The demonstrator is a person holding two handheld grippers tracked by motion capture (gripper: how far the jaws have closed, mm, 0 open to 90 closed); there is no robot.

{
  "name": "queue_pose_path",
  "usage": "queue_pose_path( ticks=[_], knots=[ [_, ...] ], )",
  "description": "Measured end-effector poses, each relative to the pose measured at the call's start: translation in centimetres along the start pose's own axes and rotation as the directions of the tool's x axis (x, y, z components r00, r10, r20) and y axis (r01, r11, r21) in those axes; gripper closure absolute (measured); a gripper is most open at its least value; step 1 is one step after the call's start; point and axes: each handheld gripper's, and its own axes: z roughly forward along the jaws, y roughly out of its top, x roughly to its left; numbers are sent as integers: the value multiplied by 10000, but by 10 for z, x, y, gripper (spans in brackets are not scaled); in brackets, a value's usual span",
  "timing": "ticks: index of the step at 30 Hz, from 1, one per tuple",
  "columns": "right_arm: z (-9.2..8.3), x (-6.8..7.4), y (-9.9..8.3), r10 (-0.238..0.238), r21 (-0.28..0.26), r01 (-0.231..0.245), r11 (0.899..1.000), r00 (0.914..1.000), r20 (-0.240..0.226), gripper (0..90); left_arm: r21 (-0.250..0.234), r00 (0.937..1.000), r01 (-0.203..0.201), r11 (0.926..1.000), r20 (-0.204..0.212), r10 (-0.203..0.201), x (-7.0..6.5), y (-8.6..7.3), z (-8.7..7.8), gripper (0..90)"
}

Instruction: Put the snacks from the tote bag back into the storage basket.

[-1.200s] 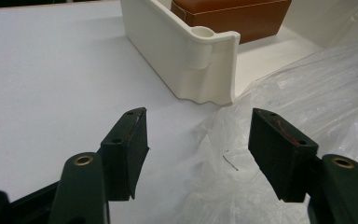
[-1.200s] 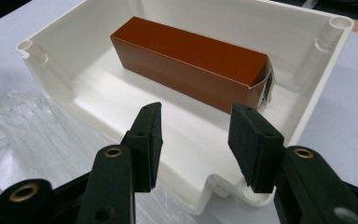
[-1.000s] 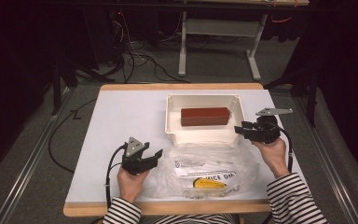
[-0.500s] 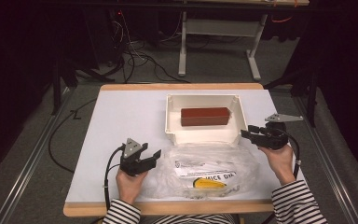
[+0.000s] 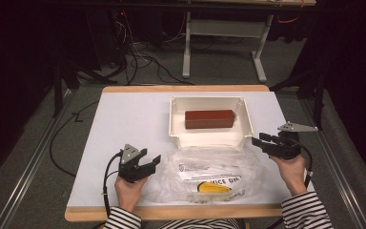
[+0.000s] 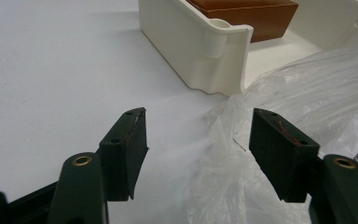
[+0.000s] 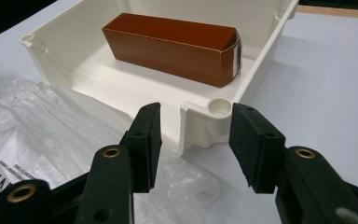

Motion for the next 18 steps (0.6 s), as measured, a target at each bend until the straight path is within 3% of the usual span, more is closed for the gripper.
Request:
queue_pose_path(
  ticks=[12, 18],
  knots=[
    [-12, -9, -30, 310, -103, -309, 9995, 9994, 129, 543, -22, 9998, 157, 9999, -141, -157, 4, 2, 0, 370],
    [-13, -17, -45, 760, -233, -755, 9969, 9969, 218, 543, 31, 9994, 222, 9997, -266, -221, 9, 2, -3, 368]
  ],
)
